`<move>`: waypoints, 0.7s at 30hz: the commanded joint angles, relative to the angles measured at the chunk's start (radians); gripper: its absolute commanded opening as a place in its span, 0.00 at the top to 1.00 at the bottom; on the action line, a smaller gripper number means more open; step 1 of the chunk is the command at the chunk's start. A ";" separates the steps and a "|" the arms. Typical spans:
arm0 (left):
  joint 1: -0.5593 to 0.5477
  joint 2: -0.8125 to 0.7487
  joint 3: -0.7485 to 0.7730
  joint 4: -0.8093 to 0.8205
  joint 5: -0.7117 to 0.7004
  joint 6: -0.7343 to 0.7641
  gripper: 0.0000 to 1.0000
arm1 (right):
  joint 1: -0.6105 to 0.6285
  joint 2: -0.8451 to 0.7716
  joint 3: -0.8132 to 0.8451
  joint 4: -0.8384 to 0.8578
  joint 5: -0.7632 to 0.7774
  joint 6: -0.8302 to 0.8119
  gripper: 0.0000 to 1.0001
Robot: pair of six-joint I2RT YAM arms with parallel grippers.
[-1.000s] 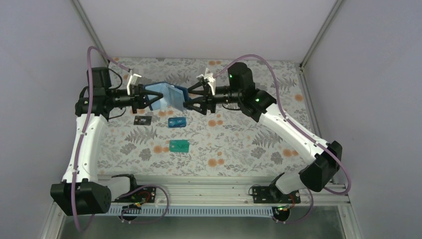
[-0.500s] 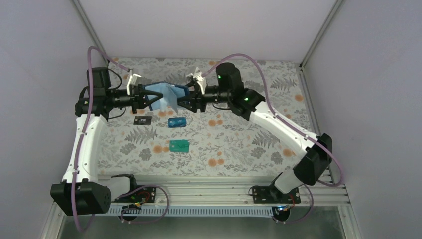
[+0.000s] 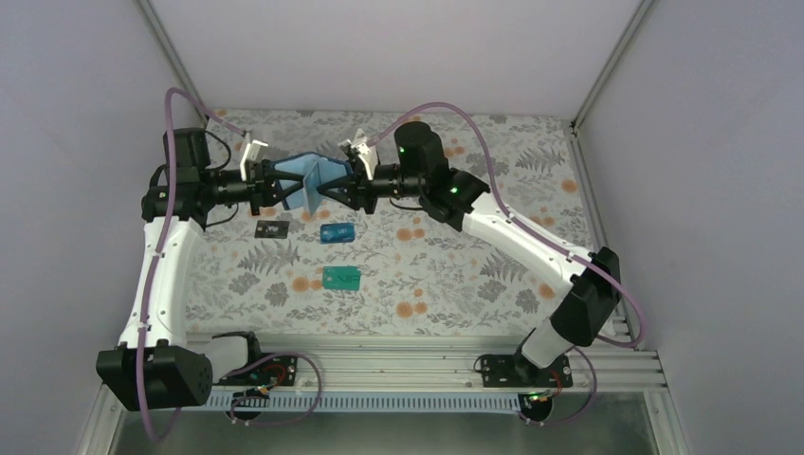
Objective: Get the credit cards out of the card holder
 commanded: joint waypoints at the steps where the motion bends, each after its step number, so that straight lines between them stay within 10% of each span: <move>1: -0.005 -0.015 0.008 -0.016 0.079 0.044 0.98 | 0.011 0.015 0.033 0.023 0.021 0.011 0.74; 6: -0.005 -0.012 0.005 0.011 0.049 0.011 0.92 | 0.010 -0.014 0.017 0.003 0.031 -0.007 0.95; 10: 0.001 -0.012 0.016 0.023 0.015 -0.004 0.33 | 0.010 -0.063 -0.009 -0.030 0.098 -0.030 0.96; 14: 0.017 -0.010 0.055 0.017 -0.025 -0.005 0.01 | 0.009 -0.101 -0.007 -0.129 0.371 -0.037 0.96; 21: 0.029 -0.011 0.030 0.073 -0.237 -0.083 0.00 | 0.013 -0.005 0.077 -0.457 1.053 -0.004 0.96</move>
